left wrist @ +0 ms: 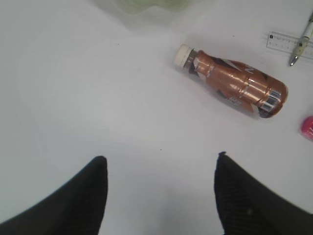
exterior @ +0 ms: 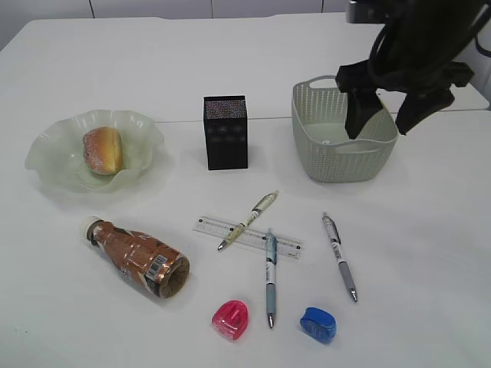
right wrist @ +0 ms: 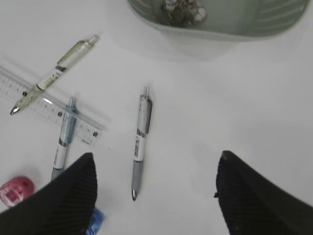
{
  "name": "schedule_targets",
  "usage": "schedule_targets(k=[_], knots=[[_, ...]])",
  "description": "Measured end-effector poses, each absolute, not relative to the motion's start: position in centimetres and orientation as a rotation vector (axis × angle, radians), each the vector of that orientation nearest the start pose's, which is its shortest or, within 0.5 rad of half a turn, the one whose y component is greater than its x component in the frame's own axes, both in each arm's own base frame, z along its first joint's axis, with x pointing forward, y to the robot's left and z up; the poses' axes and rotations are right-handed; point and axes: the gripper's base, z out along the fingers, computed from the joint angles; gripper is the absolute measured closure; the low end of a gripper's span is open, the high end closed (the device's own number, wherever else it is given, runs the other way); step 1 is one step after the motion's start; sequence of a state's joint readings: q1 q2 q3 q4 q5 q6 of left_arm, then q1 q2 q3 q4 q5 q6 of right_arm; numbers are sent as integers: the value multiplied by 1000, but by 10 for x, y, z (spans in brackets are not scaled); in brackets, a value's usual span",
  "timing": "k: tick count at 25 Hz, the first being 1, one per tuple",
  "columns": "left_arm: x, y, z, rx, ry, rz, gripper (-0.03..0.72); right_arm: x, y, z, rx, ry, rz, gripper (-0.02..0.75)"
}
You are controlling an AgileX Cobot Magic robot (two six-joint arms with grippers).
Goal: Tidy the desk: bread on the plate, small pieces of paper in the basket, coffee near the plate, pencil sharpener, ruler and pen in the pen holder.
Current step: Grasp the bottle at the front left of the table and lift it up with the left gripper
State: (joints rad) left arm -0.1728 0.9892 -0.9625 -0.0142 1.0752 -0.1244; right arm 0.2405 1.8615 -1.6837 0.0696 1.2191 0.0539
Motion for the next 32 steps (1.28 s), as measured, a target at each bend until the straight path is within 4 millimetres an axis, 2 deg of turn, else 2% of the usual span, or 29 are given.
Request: schedule_targets(k=[4,10,14,19,22,27,32], knots=[[173,-37,339,38,2593,-217,192,346,91,299,-262,2904,147,181],[181,-50,336,-38,2603,-409,192,289,76,284,-271,2931,125,181],[189,-52,336,-240,2559,-494,192,265,69,280,-275,2922,112,181],[199,-51,339,-647,2434,-602,202,260,66,278,-283,2917,89,180],[210,-55,329,-765,2433,-548,224,260,67,278,-282,2911,90,180],[228,-89,294,-835,2557,-429,232,261,67,278,-282,2907,90,180],[243,-131,258,-1073,2528,-416,232,261,67,278,-281,2905,93,180]])
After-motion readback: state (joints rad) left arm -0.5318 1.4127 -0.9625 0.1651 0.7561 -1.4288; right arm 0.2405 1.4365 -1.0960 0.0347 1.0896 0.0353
